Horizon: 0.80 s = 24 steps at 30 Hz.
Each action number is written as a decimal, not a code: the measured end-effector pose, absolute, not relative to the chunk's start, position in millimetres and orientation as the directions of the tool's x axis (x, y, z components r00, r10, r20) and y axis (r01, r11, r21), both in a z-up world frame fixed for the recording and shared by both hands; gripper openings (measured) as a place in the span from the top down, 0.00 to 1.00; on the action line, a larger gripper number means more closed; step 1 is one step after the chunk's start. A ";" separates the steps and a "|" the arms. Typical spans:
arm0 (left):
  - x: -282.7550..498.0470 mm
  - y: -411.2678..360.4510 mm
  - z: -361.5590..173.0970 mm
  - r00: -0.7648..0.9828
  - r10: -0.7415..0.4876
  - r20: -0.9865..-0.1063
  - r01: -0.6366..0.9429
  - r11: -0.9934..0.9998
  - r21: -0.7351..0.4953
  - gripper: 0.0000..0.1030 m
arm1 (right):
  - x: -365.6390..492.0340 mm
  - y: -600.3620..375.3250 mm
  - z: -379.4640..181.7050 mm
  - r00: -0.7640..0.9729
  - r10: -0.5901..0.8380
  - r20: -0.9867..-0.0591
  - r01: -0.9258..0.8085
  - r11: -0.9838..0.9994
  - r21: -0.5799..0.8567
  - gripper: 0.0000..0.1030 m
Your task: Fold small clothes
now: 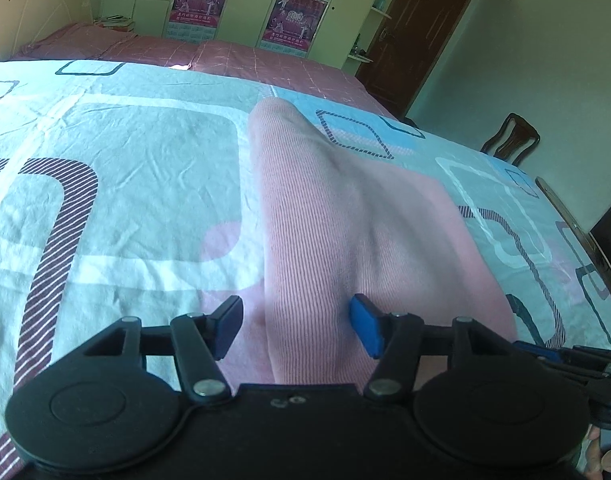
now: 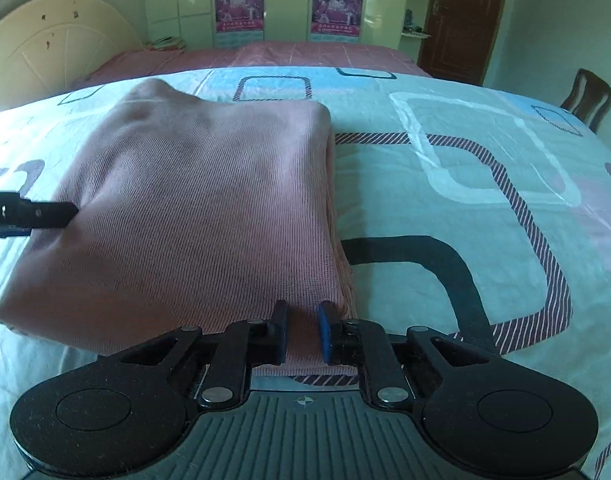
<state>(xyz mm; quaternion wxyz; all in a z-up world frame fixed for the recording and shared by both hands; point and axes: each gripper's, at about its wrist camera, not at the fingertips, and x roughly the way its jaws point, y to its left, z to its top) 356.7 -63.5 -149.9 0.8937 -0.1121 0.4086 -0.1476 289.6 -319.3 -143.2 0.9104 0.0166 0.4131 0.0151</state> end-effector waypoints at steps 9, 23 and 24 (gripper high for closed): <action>360.2 -69.5 -145.6 0.622 -0.309 -0.719 0.178 0.951 -0.254 0.32 | 291.9 -321.0 -141.2 0.610 0.030 -0.792 0.030 0.998 0.061 0.83; 360.7 -65.9 -118.0 0.658 -0.298 -0.691 0.152 0.952 -0.266 0.16 | 314.8 -331.4 -121.3 0.653 0.121 -0.748 0.010 0.986 0.169 0.37; 362.9 -68.0 -117.3 0.654 -0.304 -0.693 0.157 0.950 -0.268 0.16 | 320.0 -334.1 -120.8 0.653 0.131 -0.746 0.008 0.984 0.180 0.37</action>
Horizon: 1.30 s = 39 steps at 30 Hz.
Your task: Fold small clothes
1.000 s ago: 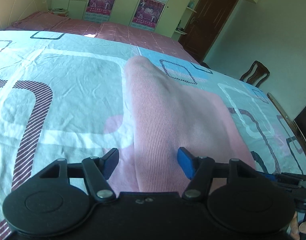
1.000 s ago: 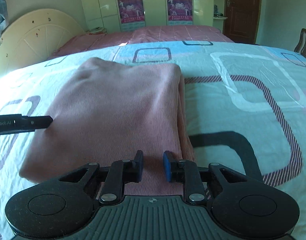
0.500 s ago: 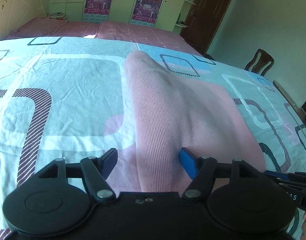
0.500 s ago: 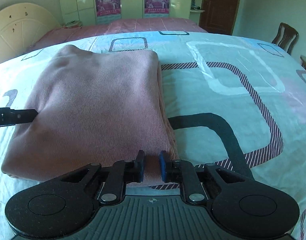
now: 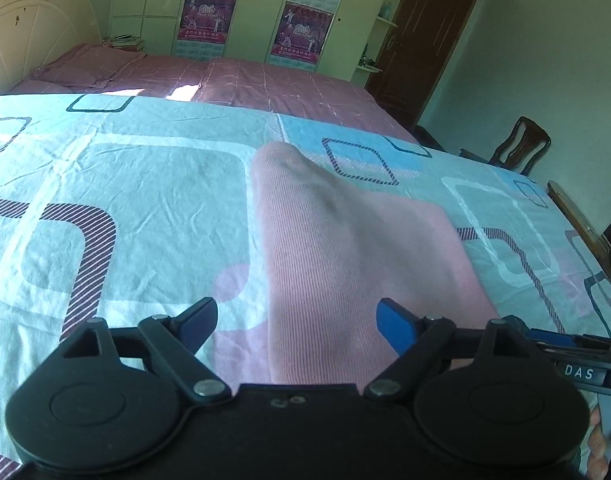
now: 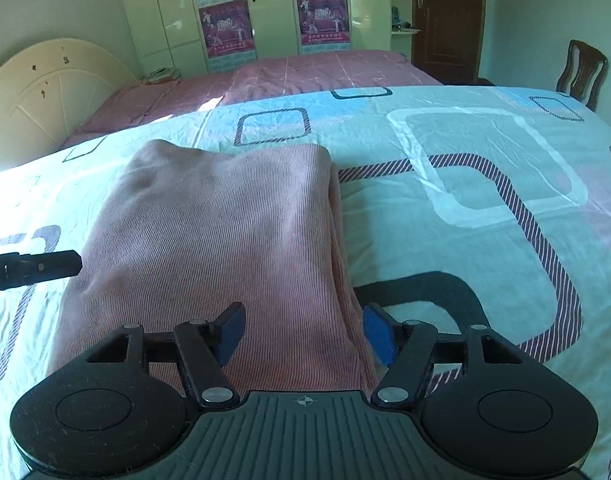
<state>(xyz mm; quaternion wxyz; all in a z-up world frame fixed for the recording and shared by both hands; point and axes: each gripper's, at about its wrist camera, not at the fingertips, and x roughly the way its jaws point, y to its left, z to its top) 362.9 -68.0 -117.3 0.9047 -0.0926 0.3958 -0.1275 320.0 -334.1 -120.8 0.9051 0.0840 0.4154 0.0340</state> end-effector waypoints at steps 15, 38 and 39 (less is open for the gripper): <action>396.7 -91.5 -151.8 0.571 -0.371 -0.732 0.143 0.923 -0.356 0.20 | 369.2 -372.7 -144.2 0.620 0.240 -0.747 -0.021 0.957 0.290 0.28; 402.0 -101.5 -147.8 0.581 -0.372 -0.724 0.161 0.925 -0.345 0.62 | 395.5 -358.8 -158.0 0.581 0.428 -0.693 -0.047 0.867 0.496 0.79; 401.3 -100.8 -145.7 0.581 -0.377 -0.721 0.167 0.923 -0.347 0.64 | 394.3 -357.7 -155.4 0.586 0.430 -0.687 -0.047 0.864 0.501 0.79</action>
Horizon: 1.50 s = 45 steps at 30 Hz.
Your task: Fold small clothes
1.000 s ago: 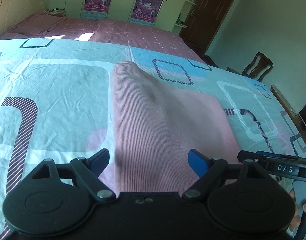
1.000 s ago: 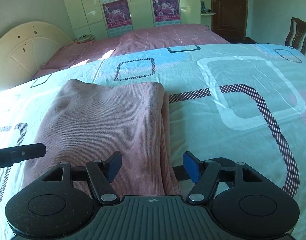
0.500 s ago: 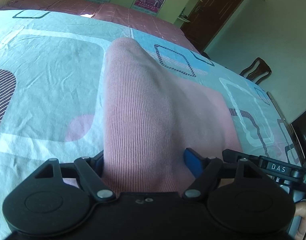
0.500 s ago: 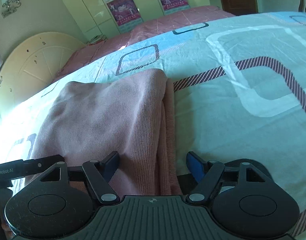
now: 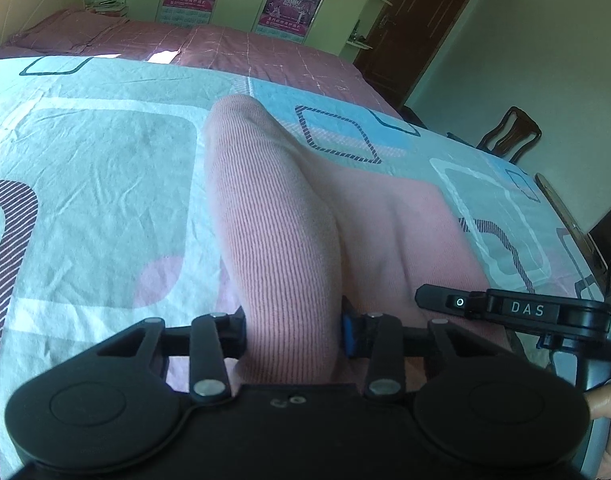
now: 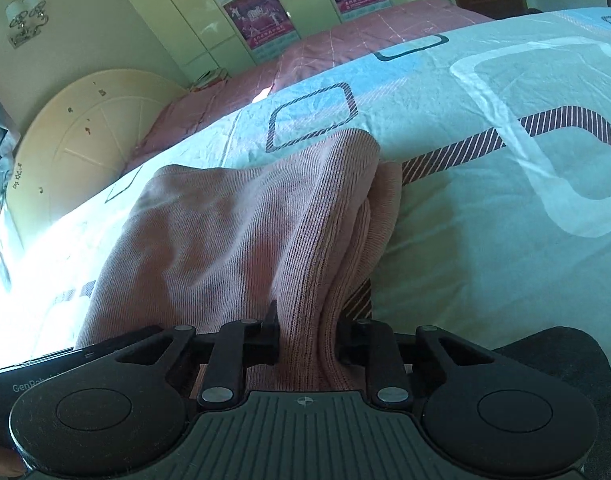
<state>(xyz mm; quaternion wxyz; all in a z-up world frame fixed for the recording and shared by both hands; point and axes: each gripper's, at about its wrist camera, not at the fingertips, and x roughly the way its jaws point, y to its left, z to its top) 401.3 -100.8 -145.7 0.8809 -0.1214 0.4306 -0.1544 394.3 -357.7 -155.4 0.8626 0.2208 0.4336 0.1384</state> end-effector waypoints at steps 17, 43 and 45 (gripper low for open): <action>361.7 -7.1 -86.4 0.635 -0.420 -0.649 0.240 0.905 -0.350 0.70 | 359.3 -246.3 -81.7 0.640 0.507 -0.578 -0.129 0.812 0.569 0.80; 382.3 303.4 -107.7 0.672 -0.340 -0.657 0.121 0.927 -0.356 0.69 | 396.7 67.2 -107.0 0.593 0.536 -0.601 -0.120 0.797 0.592 0.80; 385.2 309.0 -122.4 0.672 -0.316 -0.670 0.108 0.937 -0.333 0.66 | 404.1 69.8 -122.7 0.573 0.522 -0.632 -0.105 0.812 0.575 0.80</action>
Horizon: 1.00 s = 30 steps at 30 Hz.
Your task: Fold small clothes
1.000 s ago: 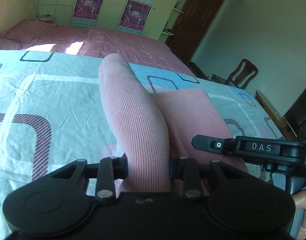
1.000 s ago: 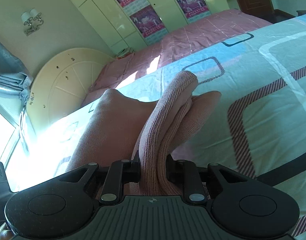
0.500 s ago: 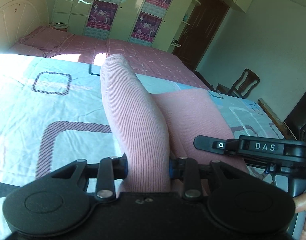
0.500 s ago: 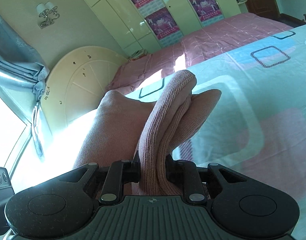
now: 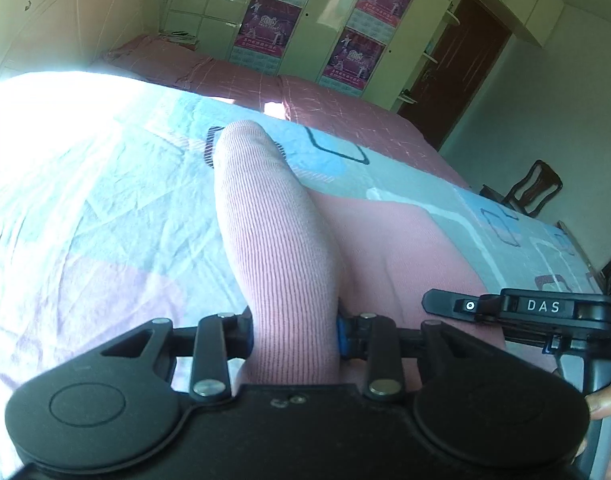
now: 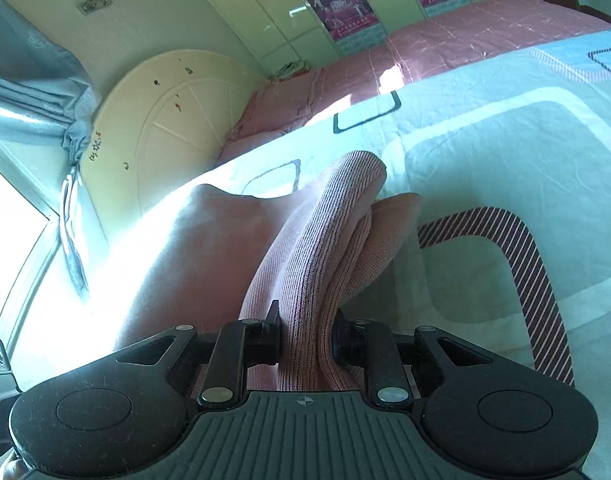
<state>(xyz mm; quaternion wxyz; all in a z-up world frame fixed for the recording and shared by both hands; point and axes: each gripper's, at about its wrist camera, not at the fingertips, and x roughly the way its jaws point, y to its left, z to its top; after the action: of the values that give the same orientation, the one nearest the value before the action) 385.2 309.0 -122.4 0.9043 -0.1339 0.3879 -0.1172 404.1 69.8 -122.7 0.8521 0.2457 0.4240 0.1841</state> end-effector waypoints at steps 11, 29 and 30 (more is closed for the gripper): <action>387.4 322.7 -131.2 0.676 -0.262 -0.689 0.061 0.951 -0.302 0.28 | 409.4 35.7 -146.7 0.540 0.514 -0.666 -0.023 0.800 0.599 0.79; 433.3 311.8 -133.2 0.701 -0.152 -0.697 -0.053 0.963 -0.264 0.34 | 456.4 69.3 -136.4 0.604 0.303 -0.737 0.002 0.924 0.382 0.81; 431.6 311.0 -131.1 0.703 -0.145 -0.697 -0.054 0.966 -0.255 0.34 | 455.4 69.1 -135.1 0.603 0.299 -0.739 0.000 0.927 0.375 0.81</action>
<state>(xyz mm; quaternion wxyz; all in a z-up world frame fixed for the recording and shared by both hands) 431.6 311.0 -131.1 0.9136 -0.1288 0.3848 -0.0249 455.4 69.1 -135.1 0.8787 0.1712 0.4373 0.0851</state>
